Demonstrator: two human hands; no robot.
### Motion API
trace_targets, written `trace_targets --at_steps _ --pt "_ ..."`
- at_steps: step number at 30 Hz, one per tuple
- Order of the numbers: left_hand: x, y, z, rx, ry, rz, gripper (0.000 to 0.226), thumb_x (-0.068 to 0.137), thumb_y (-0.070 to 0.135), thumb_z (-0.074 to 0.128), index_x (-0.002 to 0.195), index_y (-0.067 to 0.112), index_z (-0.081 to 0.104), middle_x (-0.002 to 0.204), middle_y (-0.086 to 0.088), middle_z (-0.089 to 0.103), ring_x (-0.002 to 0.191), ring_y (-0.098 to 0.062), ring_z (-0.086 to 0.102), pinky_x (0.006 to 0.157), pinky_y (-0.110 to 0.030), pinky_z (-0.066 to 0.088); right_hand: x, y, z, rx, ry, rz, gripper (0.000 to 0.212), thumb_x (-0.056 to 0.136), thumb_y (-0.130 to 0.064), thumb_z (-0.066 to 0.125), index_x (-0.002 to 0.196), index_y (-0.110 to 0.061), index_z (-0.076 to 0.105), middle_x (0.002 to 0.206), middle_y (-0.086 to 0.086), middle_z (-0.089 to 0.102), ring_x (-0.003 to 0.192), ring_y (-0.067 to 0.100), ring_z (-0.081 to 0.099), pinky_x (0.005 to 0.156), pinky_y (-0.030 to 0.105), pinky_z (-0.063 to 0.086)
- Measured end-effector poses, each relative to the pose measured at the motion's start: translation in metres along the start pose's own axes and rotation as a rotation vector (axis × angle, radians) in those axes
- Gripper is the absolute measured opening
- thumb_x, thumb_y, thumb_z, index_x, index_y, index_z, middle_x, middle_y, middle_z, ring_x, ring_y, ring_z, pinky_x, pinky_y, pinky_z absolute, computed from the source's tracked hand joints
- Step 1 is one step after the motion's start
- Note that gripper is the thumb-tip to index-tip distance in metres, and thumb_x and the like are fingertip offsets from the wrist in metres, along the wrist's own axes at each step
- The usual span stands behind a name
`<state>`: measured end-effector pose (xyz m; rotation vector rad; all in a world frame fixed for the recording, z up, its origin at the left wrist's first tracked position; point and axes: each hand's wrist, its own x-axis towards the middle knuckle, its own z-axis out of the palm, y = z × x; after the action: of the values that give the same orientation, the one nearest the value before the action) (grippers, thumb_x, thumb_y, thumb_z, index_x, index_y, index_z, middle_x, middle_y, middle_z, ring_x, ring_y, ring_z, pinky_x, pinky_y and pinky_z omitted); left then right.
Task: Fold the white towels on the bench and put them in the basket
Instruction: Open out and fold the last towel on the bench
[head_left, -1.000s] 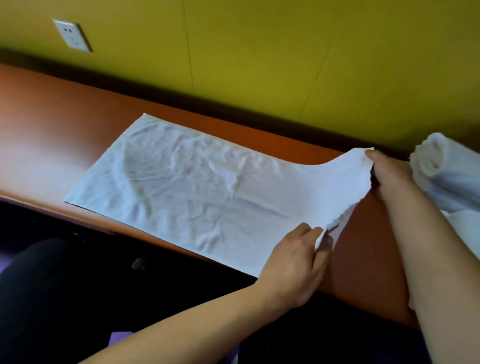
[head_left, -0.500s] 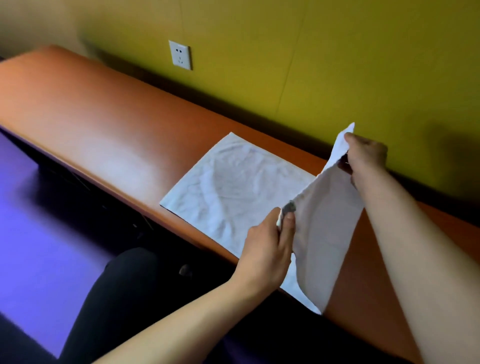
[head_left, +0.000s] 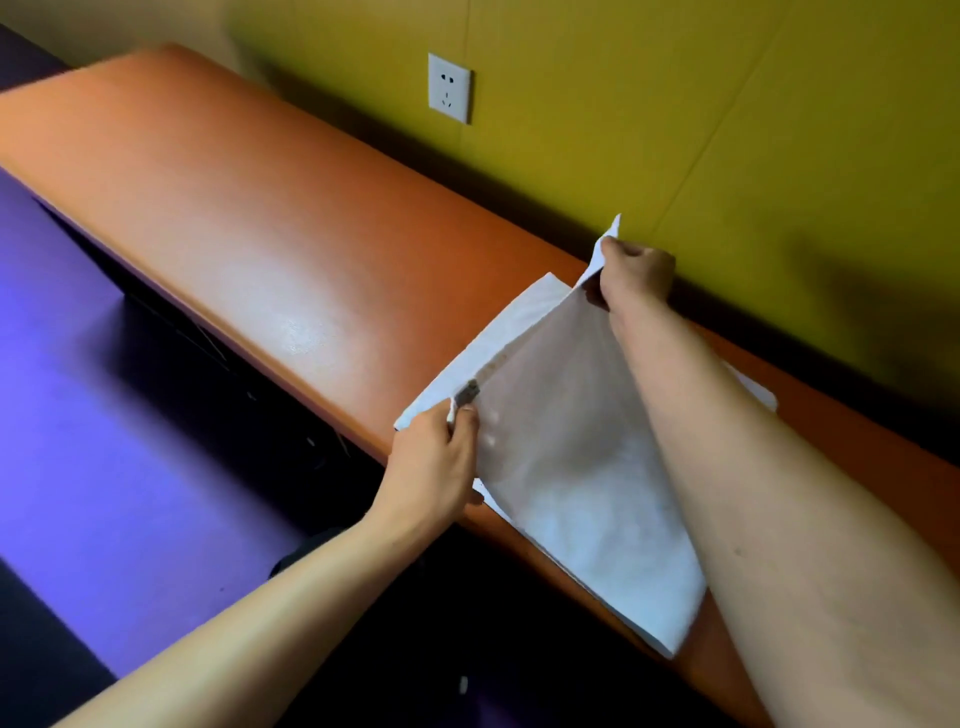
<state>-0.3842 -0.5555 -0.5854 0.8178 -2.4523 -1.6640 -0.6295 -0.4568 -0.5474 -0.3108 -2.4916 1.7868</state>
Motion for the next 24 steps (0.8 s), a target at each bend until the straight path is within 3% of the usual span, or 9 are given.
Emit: trace_targets --at_steps 2,5,9,12,15,17,20,22,24 --pt "0.015 -0.019 -0.009 0.132 0.038 -0.011 0.038 0.104 0.031 0.038 0.087 0.003 0.057 0.077 -0.017 0.069 0.062 -0.029 0.068 0.062 -0.042 0.056 -0.006 0.007 0.018 0.000 -0.037 0.022 0.024 0.098 -0.019 0.058 0.107 -0.004 0.074 0.096 0.009 0.073 0.056 0.006 0.058 0.038 0.006 0.037" --pt "0.036 -0.042 -0.018 0.333 0.048 -0.046 0.035 0.104 0.041 0.039 0.091 0.014 0.058 0.084 -0.011 0.067 0.084 -0.035 0.065 0.077 -0.044 0.053 -0.015 0.019 0.030 0.047 -0.104 0.065 0.026 0.100 -0.030 0.057 0.106 -0.009 0.072 0.083 0.005 0.072 0.057 0.010 0.064 0.055 0.021 0.056" --pt "0.050 -0.062 -0.023 0.446 0.144 -0.069 0.032 0.099 0.046 0.050 0.098 0.015 0.053 0.093 -0.007 0.062 0.086 -0.032 0.059 0.073 -0.039 0.046 -0.042 0.051 -0.001 -0.069 -0.173 0.011 0.027 0.097 -0.024 0.056 0.121 -0.015 0.064 0.086 0.001 0.070 0.062 0.012 0.065 0.062 0.030 0.053" --pt "0.050 -0.067 -0.023 0.505 0.199 0.012 0.035 0.097 0.047 0.055 0.107 0.014 0.051 0.102 -0.007 0.053 0.084 -0.030 0.054 0.070 -0.037 0.040 -0.076 0.090 -0.051 -0.267 -0.151 -0.080 0.022 0.095 -0.024 0.057 0.115 -0.023 0.065 0.087 -0.002 0.070 0.073 0.015 0.067 0.069 0.032 0.054" --pt "0.052 -0.066 -0.021 0.532 0.224 0.042 0.040 0.095 0.046 0.058 0.111 0.010 0.050 0.109 -0.012 0.049 0.089 -0.034 0.057 0.068 -0.039 0.040 -0.119 0.125 -0.109 -0.415 -0.115 -0.100 0.011 0.095 -0.025 0.060 0.106 -0.024 0.062 0.083 -0.006 0.065 0.076 0.015 0.063 0.061 0.027 0.047" --pt "0.054 -0.065 -0.021 0.540 0.202 0.009 0.041 0.094 0.045 0.058 0.111 0.009 0.049 0.109 -0.013 0.053 0.093 -0.035 0.057 0.069 -0.040 0.041 -0.147 0.145 -0.140 -0.497 -0.039 -0.052 0.010 0.093 -0.028 0.062 0.098 -0.022 0.056 0.078 -0.006 0.062 0.074 0.023 0.062 0.059 0.031 0.043" --pt "0.057 -0.061 -0.021 0.518 0.157 -0.058 0.039 0.095 0.042 0.059 0.109 0.008 0.047 0.104 -0.015 0.062 0.093 -0.036 0.059 0.072 -0.043 0.046 -0.178 0.172 -0.176 -0.698 0.093 0.107 0.033 0.086 -0.051 0.064 0.092 -0.022 0.048 0.087 0.004 0.061 0.086 0.034 0.060 0.072 0.038 0.044" --pt "0.056 -0.058 -0.019 0.509 0.132 -0.082 0.035 0.096 0.039 0.057 0.110 0.007 0.053 0.104 -0.016 0.065 0.092 -0.035 0.059 0.074 -0.042 0.047 -0.195 0.182 -0.187 -0.812 0.076 0.205 0.045 0.083 -0.063 0.061 0.090 -0.020 0.051 0.099 0.009 0.059 0.097 0.036 0.059 0.082 0.043 0.047" --pt "0.051 -0.055 -0.017 0.504 0.110 -0.070 0.035 0.098 0.040 0.054 0.107 0.007 0.059 0.105 -0.016 0.065 0.087 -0.032 0.056 0.072 -0.039 0.044 -0.209 0.187 -0.188 -0.804 0.009 0.229 0.042 0.084 -0.060 0.062 0.089 -0.019 0.054 0.104 0.008 0.055 0.102 0.036 0.057 0.089 0.043 0.046"
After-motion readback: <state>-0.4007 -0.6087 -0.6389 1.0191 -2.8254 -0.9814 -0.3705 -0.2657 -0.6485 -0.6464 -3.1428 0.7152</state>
